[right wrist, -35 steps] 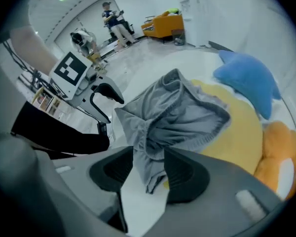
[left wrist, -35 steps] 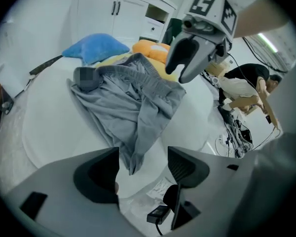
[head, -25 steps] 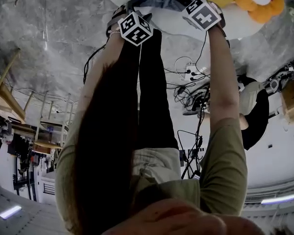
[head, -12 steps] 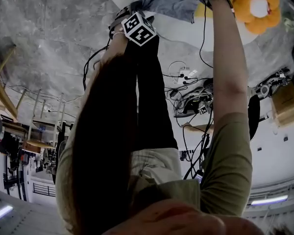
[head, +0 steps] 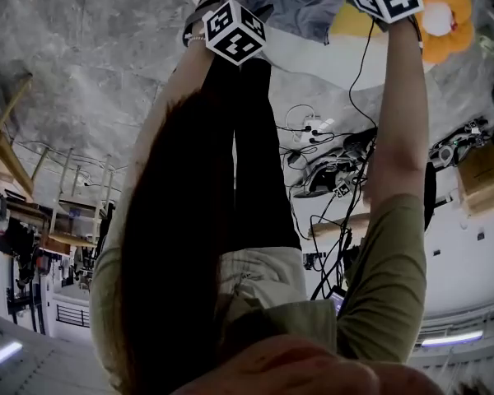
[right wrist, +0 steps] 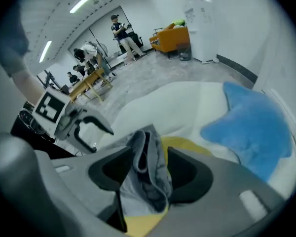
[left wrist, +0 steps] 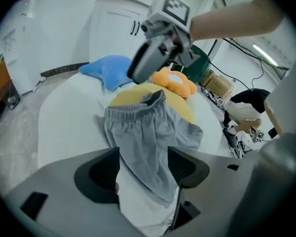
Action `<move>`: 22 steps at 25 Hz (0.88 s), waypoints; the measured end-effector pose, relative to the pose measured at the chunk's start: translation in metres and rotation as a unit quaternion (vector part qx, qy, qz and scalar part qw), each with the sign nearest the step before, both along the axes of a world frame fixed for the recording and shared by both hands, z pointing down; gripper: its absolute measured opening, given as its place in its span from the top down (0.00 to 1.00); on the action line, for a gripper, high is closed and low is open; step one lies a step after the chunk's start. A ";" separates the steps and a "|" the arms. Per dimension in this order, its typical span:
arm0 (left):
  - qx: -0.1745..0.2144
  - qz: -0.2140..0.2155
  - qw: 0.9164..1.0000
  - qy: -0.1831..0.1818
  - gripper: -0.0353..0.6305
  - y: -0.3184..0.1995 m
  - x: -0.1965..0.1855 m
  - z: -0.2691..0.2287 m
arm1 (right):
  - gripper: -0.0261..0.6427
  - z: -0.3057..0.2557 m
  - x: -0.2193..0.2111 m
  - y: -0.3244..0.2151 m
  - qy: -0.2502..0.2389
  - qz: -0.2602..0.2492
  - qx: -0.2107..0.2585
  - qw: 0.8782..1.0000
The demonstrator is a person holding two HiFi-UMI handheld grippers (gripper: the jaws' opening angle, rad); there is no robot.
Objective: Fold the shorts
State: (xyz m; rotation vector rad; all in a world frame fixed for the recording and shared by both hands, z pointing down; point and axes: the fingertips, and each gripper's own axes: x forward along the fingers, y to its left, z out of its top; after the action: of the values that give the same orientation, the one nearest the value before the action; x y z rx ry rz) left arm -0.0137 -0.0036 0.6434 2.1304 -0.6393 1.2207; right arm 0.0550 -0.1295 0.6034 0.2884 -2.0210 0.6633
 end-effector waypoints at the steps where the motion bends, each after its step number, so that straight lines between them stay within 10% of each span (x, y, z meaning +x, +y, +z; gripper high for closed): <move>1: 0.012 0.007 1.000 -0.003 0.50 -0.013 0.003 -0.001 | 0.64 0.005 0.012 0.006 0.013 -0.001 -0.002 1.000; 11: 0.023 0.026 0.996 -0.077 0.54 -0.093 0.005 0.028 | 0.67 0.070 0.098 0.054 0.119 0.049 -0.048 0.991; 17: 0.025 0.038 0.996 -0.071 0.80 -0.092 0.000 0.020 | 0.89 0.046 0.088 0.019 0.045 0.108 -0.047 0.992; 22: 0.024 0.038 0.997 -0.063 0.65 -0.091 -0.006 0.013 | 0.89 0.042 0.093 0.011 0.051 0.110 -0.036 0.992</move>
State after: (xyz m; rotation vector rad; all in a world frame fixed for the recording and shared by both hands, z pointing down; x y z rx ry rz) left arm -0.0193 -0.0951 0.6559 2.1461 -0.6536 1.4034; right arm 0.1479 -0.1189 0.6452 0.4970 -1.8797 0.8391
